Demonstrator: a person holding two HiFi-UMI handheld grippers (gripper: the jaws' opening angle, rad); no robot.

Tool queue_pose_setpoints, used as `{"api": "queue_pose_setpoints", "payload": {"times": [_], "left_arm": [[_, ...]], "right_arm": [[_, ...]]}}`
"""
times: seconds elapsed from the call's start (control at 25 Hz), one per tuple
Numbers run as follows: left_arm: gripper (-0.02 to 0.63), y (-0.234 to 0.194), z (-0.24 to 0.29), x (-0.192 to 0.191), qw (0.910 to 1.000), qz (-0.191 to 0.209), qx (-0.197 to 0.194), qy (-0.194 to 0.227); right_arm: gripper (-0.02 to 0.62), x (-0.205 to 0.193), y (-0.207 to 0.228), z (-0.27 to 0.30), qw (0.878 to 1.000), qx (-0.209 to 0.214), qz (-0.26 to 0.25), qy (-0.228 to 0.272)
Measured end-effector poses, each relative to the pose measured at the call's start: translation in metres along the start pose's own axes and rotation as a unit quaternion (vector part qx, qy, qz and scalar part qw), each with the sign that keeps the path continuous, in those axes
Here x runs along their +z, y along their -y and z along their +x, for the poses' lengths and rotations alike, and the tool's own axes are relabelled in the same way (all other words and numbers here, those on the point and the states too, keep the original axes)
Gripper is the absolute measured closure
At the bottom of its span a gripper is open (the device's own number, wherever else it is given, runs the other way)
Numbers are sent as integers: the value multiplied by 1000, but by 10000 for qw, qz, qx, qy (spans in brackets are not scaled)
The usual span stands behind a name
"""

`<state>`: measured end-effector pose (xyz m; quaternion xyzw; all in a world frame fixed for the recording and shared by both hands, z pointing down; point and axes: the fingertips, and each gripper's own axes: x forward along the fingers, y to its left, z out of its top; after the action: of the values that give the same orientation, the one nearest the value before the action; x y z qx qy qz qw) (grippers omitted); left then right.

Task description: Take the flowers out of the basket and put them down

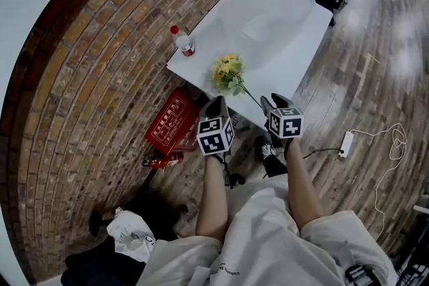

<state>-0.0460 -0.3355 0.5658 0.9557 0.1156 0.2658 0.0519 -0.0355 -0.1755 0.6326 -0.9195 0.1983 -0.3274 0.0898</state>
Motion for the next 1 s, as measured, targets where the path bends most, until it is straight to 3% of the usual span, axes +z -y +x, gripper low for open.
{"api": "queue_pose_setpoints", "payload": {"times": [0.12,0.32,0.6,1.0], "left_arm": [[581,8,-16,-11,9999,26,-166,-7],[581,25,-39,-17,9975,390,-580,44],[581,33,-65,-25,9943,585,-883,108],[581,23,-98,-31,9877,945,-1222,257]], "right_arm": [[411,-16,-11,-19,9999,-60,-75,-48],[411,-20,-17,-53,9981,-474,67,383],[411,-28,-29,-89,9939,-818,172,715],[440,-43,-64,-99,9917,-937,100,876]]}}
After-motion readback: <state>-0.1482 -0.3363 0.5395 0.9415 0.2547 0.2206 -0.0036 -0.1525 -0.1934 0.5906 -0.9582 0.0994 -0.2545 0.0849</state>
